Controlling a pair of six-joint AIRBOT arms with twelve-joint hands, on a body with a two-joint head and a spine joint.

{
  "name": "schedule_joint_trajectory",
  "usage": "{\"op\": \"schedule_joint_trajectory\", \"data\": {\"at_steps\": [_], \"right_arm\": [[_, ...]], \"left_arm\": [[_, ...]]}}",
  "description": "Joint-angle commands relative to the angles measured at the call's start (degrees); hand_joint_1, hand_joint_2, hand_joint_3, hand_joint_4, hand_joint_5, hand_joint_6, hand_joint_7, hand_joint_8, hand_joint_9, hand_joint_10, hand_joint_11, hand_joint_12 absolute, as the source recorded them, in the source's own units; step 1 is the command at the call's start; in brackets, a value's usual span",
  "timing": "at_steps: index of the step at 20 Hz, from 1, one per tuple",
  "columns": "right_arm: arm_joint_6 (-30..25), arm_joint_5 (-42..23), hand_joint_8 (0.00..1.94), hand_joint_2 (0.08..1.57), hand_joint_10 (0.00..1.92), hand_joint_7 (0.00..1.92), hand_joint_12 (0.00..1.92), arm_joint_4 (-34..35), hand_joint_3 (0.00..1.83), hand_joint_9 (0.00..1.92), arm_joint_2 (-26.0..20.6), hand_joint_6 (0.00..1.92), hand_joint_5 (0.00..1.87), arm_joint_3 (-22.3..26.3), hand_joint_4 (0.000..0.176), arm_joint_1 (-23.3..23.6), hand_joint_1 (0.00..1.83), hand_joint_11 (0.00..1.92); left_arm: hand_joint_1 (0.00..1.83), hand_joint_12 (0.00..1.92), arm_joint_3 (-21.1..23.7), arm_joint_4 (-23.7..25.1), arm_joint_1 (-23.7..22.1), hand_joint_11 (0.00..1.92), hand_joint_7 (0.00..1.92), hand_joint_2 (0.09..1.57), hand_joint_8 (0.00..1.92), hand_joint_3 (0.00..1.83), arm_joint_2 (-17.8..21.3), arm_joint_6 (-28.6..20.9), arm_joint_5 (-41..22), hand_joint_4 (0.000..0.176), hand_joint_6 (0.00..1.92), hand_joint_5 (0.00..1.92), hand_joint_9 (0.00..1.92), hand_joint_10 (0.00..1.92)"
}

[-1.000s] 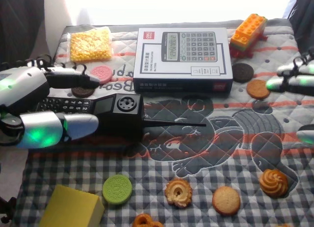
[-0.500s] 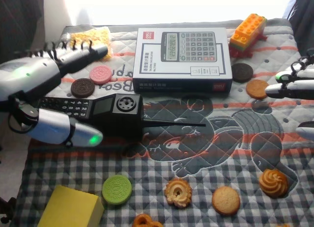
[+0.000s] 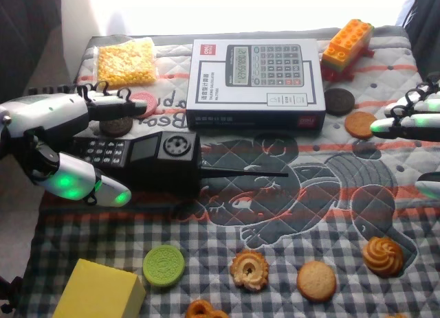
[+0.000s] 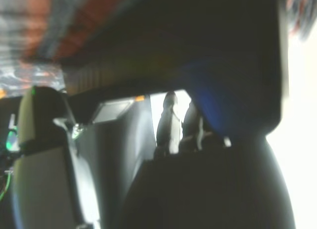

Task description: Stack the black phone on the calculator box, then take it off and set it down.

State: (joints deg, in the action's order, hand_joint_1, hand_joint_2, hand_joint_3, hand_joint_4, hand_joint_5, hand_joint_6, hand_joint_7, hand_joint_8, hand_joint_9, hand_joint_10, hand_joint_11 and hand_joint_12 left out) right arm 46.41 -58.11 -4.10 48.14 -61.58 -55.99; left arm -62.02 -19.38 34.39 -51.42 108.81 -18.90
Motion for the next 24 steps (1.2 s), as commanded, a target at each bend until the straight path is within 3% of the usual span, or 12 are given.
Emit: {"op": "schedule_joint_trajectory", "data": {"at_steps": [1,2,3,4,6,8,10,12,16,19,22,24], "right_arm": [[0.0,-6.3,0.0,1.28,0.0,0.41,0.73,1.2,0.0,0.53,-0.1,0.0,0.41,-0.1,0.081,0.5,0.56,0.27],[0.0,-6.3,0.0,1.28,0.0,0.4,0.8,1.1,0.0,0.53,-0.1,0.0,0.4,-0.1,0.082,0.5,0.58,0.25],[0.0,-6.3,0.0,1.28,0.0,0.4,0.81,1.0,0.0,0.52,-0.1,0.0,0.4,-0.1,0.077,0.5,0.6,0.23],[0.0,-6.3,0.0,1.29,0.0,0.38,0.8,1.0,0.0,0.48,0.0,0.0,0.37,-0.1,0.073,0.5,0.61,0.22],[0.0,-6.3,0.0,1.3,0.0,0.33,0.76,1.0,0.01,0.39,0.1,0.0,0.33,-0.1,0.086,0.4,0.49,0.14],[0.0,-6.3,0.0,1.31,0.0,0.33,0.64,1.0,0.0,0.38,0.1,0.0,0.31,-0.1,0.093,0.2,0.4,0.17],[0.0,-6.3,0.0,1.3,0.0,0.34,0.63,1.1,0.0,0.37,0.1,0.0,0.3,-0.1,0.115,0.2,0.39,0.19],[0.0,-6.3,0.0,1.3,0.0,0.34,0.62,1.1,0.0,0.37,0.1,0.0,0.29,-0.1,0.105,0.2,0.42,0.2],[0.0,-6.3,0.0,1.31,0.0,0.33,0.59,1.1,0.0,0.36,0.2,0.0,0.3,-0.1,0.086,0.2,0.36,0.19],[0.0,-6.3,0.0,1.32,0.01,0.34,0.58,1.1,0.0,0.39,0.4,0.0,0.31,-0.2,0.071,0.5,0.37,0.24],[0.0,-6.3,0.01,1.31,0.01,0.36,0.59,1.1,0.0,0.41,0.8,0.0,0.32,-0.5,0.069,0.7,0.4,0.26],[0.0,-6.3,0.0,1.31,0.0,0.35,0.63,1.1,0.0,0.39,1.2,0.0,0.32,-0.7,0.071,0.8,0.42,0.23]], "left_arm": [[0.81,0.4,-0.2,-0.2,-0.5,0.19,0.4,0.92,0.02,0.02,0.0,-0.2,-4.0,0.0,0.03,0.54,0.38,0.01],[0.92,0.72,-0.2,-0.4,-0.5,0.24,0.68,1.06,0.04,0.02,-0.1,-0.2,-3.9,0.0,0.04,0.76,0.61,0.04],[1.14,1.12,-0.2,-0.5,-0.5,0.33,0.84,1.12,0.92,0.01,-0.2,-0.2,-4.0,0.001,0.79,0.94,0.83,0.12],[1.23,1.49,-0.1,-1.3,-0.5,0.5,0.9,1.16,1.27,0.0,-0.2,-0.2,-4.8,0.0,0.9,0.89,0.87,0.79],[1.24,1.69,0.1,-1.7,-0.3,0.8,0.91,1.17,1.37,0.0,-0.2,-1.8,-6.2,0.0,0.97,0.85,0.88,1.35],[1.24,1.84,0.8,1.2,0.1,0.69,0.92,1.17,1.35,0.0,0.6,-7.4,-8.6,0.0,1.01,0.84,0.8,1.46],[1.24,1.65,2.8,3.3,-0.5,0.71,0.93,1.16,1.31,0.0,2.5,-8.1,-11.5,0.0,0.97,0.87,0.82,1.32],[1.37,1.4,5.1,5.9,-2.2,0.82,0.91,1.14,1.16,0.0,4.7,-8.1,-14.0,0.0,1.04,0.84,0.92,1.25],[1.38,1.43,5.8,9.7,-7.1,0.81,0.98,1.12,1.02,0.0,5.3,-8.1,-15.4,0.0,1.07,0.83,0.97,1.22],[1.25,1.5,2.4,10.0,-12.0,0.89,1.07,1.1,1.0,0.0,2.4,-8.1,-14.0,0.0,0.95,0.94,1.02,1.11],[1.22,1.65,-3.8,9.5,-17.4,0.39,0.94,1.14,1.23,0.0,-3.3,-8.2,-9.8,0.0,0.93,0.93,0.8,1.03],[1.22,1.51,-7.3,8.9,-19.2,0.52,0.94,1.14,1.22,0.0,-6.7,-8.2,-7.2,0.0,0.96,0.91,0.83,0.95]]}}
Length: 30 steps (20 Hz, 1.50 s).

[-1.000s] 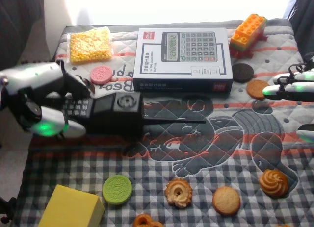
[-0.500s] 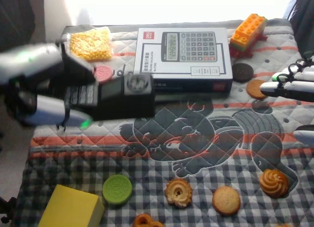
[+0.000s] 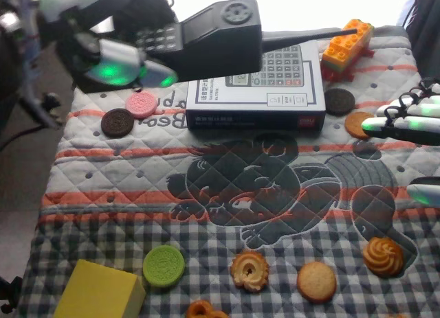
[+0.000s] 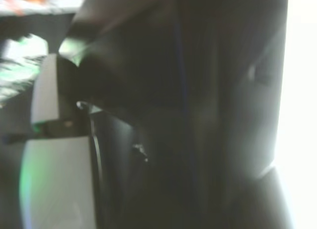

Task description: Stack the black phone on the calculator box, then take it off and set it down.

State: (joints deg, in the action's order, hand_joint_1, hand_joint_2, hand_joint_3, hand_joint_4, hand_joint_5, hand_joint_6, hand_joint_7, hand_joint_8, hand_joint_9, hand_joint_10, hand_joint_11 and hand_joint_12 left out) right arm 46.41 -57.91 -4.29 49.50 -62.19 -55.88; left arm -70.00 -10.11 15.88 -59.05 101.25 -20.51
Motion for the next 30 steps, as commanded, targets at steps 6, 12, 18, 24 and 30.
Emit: {"op": "schedule_joint_trajectory", "data": {"at_steps": [6,12,18,24,30], "right_arm": [[0.0,-6.5,0.0,1.31,0.01,0.34,0.77,1.3,0.0,0.4,0.5,0.0,0.32,-0.5,0.077,1.4,0.49,0.13],[-0.4,-6.5,0.0,1.3,0.01,0.4,0.8,1.2,0.0,0.47,1.7,0.0,0.38,-1.1,0.053,1.6,0.55,0.2],[-1.2,-6.5,0.0,1.32,0.0,0.41,0.69,0.9,0.0,0.43,2.0,0.0,0.47,-1.2,0.013,1.6,0.53,0.23],[-1.3,-6.5,0.0,1.33,0.0,0.41,0.67,0.8,0.0,0.4,2.6,0.0,0.48,-1.4,0.002,1.8,0.48,0.2],[-1.3,-7.1,0.0,1.27,0.1,0.49,1.15,0.8,0.0,0.87,2.9,0.0,0.5,-1.9,0.037,4.0,0.69,0.53]], "left_arm": [[1.37,1.21,-9.4,-4.7,-2.3,0.64,1.04,1.11,0.91,0.0,-8.8,-0.7,0.3,0.0,1.06,0.88,0.92,1.15],[1.26,1.12,-15.0,-6.8,-2.4,0.85,1.09,1.11,0.98,0.0,-15.3,-0.6,2.5,0.0,0.95,0.89,1.16,0.58],[0.93,1.46,-14.9,-4.8,-2.9,0.36,0.74,0.98,0.29,0.0,-16.3,-0.6,2.6,0.045,0.03,0.68,0.65,0.83],[0.74,1.26,-13.7,-3.6,-2.9,0.0,0.48,0.89,0.0,0.0,-16.0,-0.6,1.8,0.128,0.0,0.37,0.4,0.34],[0.66,0.64,-7.2,-2.5,-1.1,0.0,0.17,0.85,0.0,0.0,-11.6,-0.6,-5.4,0.176,0.0,0.12,0.22,0.0]]}}
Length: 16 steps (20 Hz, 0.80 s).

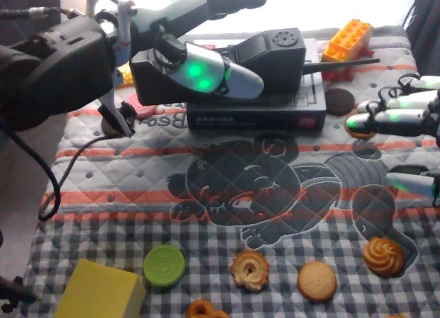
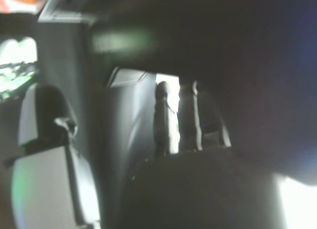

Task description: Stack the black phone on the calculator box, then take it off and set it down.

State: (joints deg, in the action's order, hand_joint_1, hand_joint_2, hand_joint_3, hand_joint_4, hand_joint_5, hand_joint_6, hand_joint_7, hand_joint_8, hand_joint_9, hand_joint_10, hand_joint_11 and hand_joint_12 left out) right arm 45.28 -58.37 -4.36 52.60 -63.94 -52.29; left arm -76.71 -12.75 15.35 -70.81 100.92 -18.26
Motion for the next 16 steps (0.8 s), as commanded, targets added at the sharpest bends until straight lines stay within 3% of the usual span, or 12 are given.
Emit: {"op": "schedule_joint_trajectory", "data": {"at_steps": [1,2,6,7,8,10,11,12,13,14,15,16], "right_arm": [[-0.2,-7.7,0.0,1.26,0.04,0.53,1.11,0.9,0.0,0.77,-0.2,0.0,0.52,-0.1,0.038,0.6,0.67,0.4],[-0.2,-8.5,0.0,1.29,0.0,0.54,0.92,0.9,0.0,0.67,-0.2,0.0,0.56,-0.1,0.035,0.9,0.57,0.26],[-0.2,-9.7,0.0,1.29,0.0,0.54,0.65,1.0,0.0,0.54,-0.1,0.0,0.54,-0.3,0.041,3.3,0.53,0.27],[-0.2,-10.0,0.0,1.29,0.0,0.55,0.51,1.0,0.0,0.56,-0.1,0.0,0.53,-0.4,0.055,4.1,0.55,0.36],[-0.2,-10.4,0.0,1.3,0.0,0.51,0.44,1.0,0.0,0.49,-0.1,0.0,0.51,-0.5,0.095,4.9,0.5,0.31],[-0.2,-10.5,0.0,1.32,0.0,0.55,0.44,0.9,0.0,0.51,0.4,0.0,0.52,-0.9,0.1,6.4,0.4,0.25],[-0.2,-10.5,0.0,1.32,0.0,0.55,0.46,0.9,0.0,0.5,1.1,0.0,0.51,-1.5,0.095,6.9,0.37,0.25],[-0.2,-10.4,0.0,1.29,0.0,0.45,0.45,0.9,0.0,0.42,2.0,0.0,0.46,-2.3,0.134,7.9,0.32,0.21],[-0.2,-10.4,0.0,1.28,0.0,0.44,0.44,1.0,0.0,0.4,2.6,0.0,0.45,-2.8,0.13,8.8,0.33,0.2],[-0.2,-10.2,0.0,1.26,0.0,0.4,0.41,1.0,0.0,0.33,3.0,0.0,0.45,-3.2,0.121,9.8,0.37,0.16],[-0.2,-9.5,0.0,1.25,0.0,0.44,0.39,1.0,0.0,0.42,3.5,0.0,0.47,-3.5,0.094,10.8,0.5,0.27],[-0.2,-8.4,0.0,1.25,0.01,0.46,0.33,0.9,0.0,0.48,4.3,0.0,0.47,-4.3,0.106,12.3,0.6,0.41]], "left_arm": [[0.64,0.61,1.3,0.8,-0.2,0.0,0.15,0.85,0.0,0.0,1.4,-0.2,-9.7,0.176,0.0,0.1,0.22,0.0],[0.66,0.35,2.6,1.4,0.1,0.0,0.09,0.88,0.01,0.0,2.4,-0.2,-11.1,0.17,0.0,0.06,0.12,0.01],[0.69,0.01,9.6,2.7,2.5,0.0,0.02,0.88,0.0,0.0,9.1,-0.3,-18.4,0.176,0.01,0.05,0.0,0.0],[0.69,0.0,12.1,2.7,4.1,0.0,0.02,0.87,0.0,0.0,11.5,-0.3,-20.9,0.176,0.01,0.06,0.0,0.0],[0.7,0.0,14.6,2.6,6.4,0.0,0.05,0.86,0.01,0.0,13.9,-0.7,-24.2,0.167,0.02,0.08,0.01,0.0],[0.71,0.0,18.4,2.1,12.6,0.0,0.06,0.85,0.01,0.0,17.6,-4.9,-31.3,0.131,0.02,0.1,0.01,0.0],[0.68,0.0,20.2,1.4,15.9,0.0,0.05,0.85,0.01,0.0,19.2,-6.8,-34.3,0.136,0.02,0.1,0.0,0.0],[0.58,0.0,22.3,0.2,19.3,0.0,0.03,0.84,0.0,0.0,20.9,-7.2,-37.0,0.168,0.0,0.02,0.0,0.0],[0.62,0.0,23.9,-0.4,21.7,0.0,0.01,0.84,0.0,0.0,22.1,-7.2,-38.4,0.157,0.01,0.02,0.0,0.0],[0.64,0.0,25.2,-0.7,23.6,0.0,0.03,0.84,0.01,0.0,23.0,-7.2,-39.5,0.1,0.01,0.04,0.0,0.0],[0.68,0.0,26.3,-0.9,25.1,0.0,0.03,0.85,0.01,0.0,23.8,-7.2,-40.4,0.096,0.02,0.06,0.0,0.0],[0.75,0.0,27.4,-1.4,26.7,0.0,0.02,0.84,0.0,0.0,24.5,-7.2,-41.4,0.114,0.02,0.07,0.0,0.0]]}}
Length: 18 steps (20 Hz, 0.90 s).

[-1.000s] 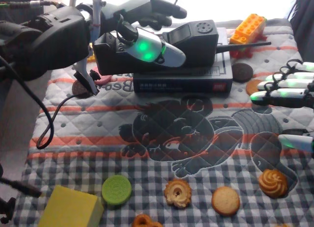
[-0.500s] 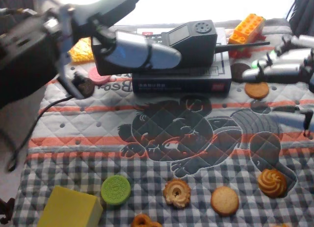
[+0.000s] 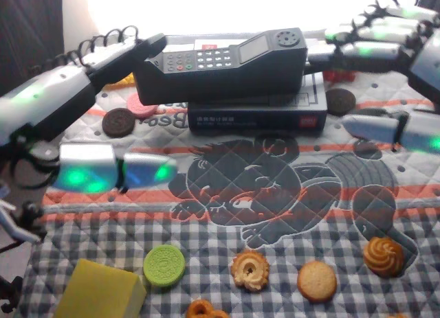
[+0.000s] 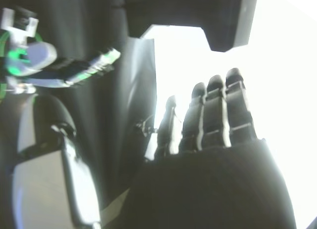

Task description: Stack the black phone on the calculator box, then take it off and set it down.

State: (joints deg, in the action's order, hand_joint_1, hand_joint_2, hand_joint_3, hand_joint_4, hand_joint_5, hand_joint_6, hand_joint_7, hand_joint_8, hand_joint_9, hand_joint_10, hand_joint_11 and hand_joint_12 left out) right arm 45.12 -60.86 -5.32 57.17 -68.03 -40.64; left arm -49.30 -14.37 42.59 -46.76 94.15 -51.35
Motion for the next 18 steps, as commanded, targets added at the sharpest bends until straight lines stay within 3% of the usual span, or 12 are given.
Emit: {"op": "schedule_joint_trajectory", "data": {"at_steps": [1,2,3,4,5,8,9,10,14,16,17,18], "right_arm": [[0.0,-5.0,0.0,1.25,0.01,0.46,0.33,1.9,0.0,0.48,0.5,0.0,0.47,-1.1,0.106,1.7,0.6,0.41],[0.0,-3.2,0.0,1.19,0.0,0.46,0.39,1.9,0.01,0.46,2.1,0.0,0.46,-2.5,0.149,3.8,0.64,0.36],[0.0,-2.5,0.0,1.19,0.0,0.46,0.39,1.9,0.01,0.46,2.4,0.0,0.46,-3.0,0.149,4.3,0.64,0.36],[0.0,0.2,0.0,1.14,0.0,0.44,0.58,1.9,0.01,0.43,4.3,0.0,0.42,-5.0,0.171,7.1,0.7,0.23],[0.0,2.2,0.0,1.07,0.0,0.39,0.93,1.8,0.0,0.43,5.7,0.0,0.35,-6.3,0.176,8.8,0.71,0.11],[0.0,8.2,0.0,1.0,0.01,0.36,1.18,1.0,0.0,0.46,9.2,0.0,0.3,-10.1,0.176,13.3,0.73,0.11],[0.0,10.4,0.0,0.96,0.01,0.34,1.33,0.9,0.0,0.48,10.7,0.0,0.28,-11.7,0.176,14.4,0.71,0.12],[0.0,12.6,0.0,0.94,0.09,0.36,1.44,0.8,0.0,0.69,12.5,0.0,0.28,-13.3,0.176,15.4,0.79,0.33],[0.0,16.4,0.01,0.93,0.03,0.4,1.42,0.6,0.0,0.57,15.5,0.0,0.3,-16.0,0.176,16.7,0.79,0.13],[0.0,17.8,0.0,0.97,0.0,0.44,1.22,0.4,0.0,0.5,16.1,0.01,0.38,-16.8,0.174,16.7,0.86,0.06],[0.0,18.4,0.01,0.98,0.01,0.5,1.13,0.3,0.0,0.55,16.5,0.01,0.44,-17.2,0.161,16.7,0.93,0.11],[0.0,18.8,0.02,1.01,0.04,0.65,1.15,0.3,0.0,0.71,16.8,0.01,0.56,-17.6,0.109,16.7,0.98,0.32]], "left_arm": [[0.75,0.0,0.5,-0.3,0.5,0.0,0.02,0.84,0.0,0.0,0.6,-0.5,-9.1,0.114,0.02,0.07,0.0,0.0],[0.79,0.0,1.1,-1.6,1.9,0.0,0.0,0.84,0.0,0.0,0.5,-0.5,-10.6,0.116,0.01,0.05,0.0,0.0],[0.79,0.0,1.2,-1.9,2.3,0.0,0.0,0.84,0.0,0.0,0.5,-0.5,-11.0,0.116,0.01,0.05,0.0,0.0],[0.79,0.0,1.8,-3.1,3.9,0.0,0.03,0.85,0.01,0.0,0.4,-0.5,-12.4,0.117,0.01,0.07,0.01,0.0],[0.77,0.01,2.1,-3.7,4.9,0.01,0.06,0.88,0.02,0.01,0.4,-0.5,-13.1,0.123,0.01,0.08,0.03,0.01],[0.77,0.0,2.2,-4.4,5.6,0.0,0.04,0.89,0.01,0.01,0.0,-0.5,-13.0,0.127,0.0,0.07,0.0,0.0],[0.78,0.0,2.1,-4.6,5.6,0.0,0.05,0.91,0.01,0.02,-0.2,-0.5,-12.6,0.117,0.0,0.07,0.01,0.0],[0.78,0.0,1.9,-4.6,5.7,0.0,0.05,0.92,0.01,0.02,-0.4,-0.5,-12.1,0.11,0.0,0.06,0.0,0.0],[0.81,0.01,1.6,-4.6,5.7,0.02,0.09,0.92,0.01,0.01,-0.9,-0.5,-11.5,0.095,0.0,0.06,0.05,0.01],[0.76,0.0,1.5,-4.6,5.6,0.0,0.05,0.93,0.0,0.01,-0.9,-0.5,-11.6,0.117,0.0,0.04,0.01,0.0],[0.76,0.0,1.5,-4.6,5.6,0.0,0.04,0.93,0.0,0.01,-0.9,-0.5,-11.7,0.112,0.0,0.03,0.0,0.0],[0.78,0.0,1.5,-4.6,5.6,0.0,0.03,0.94,0.0,0.01,-0.9,-0.5,-11.7,0.118,0.0,0.02,0.01,0.0]]}}
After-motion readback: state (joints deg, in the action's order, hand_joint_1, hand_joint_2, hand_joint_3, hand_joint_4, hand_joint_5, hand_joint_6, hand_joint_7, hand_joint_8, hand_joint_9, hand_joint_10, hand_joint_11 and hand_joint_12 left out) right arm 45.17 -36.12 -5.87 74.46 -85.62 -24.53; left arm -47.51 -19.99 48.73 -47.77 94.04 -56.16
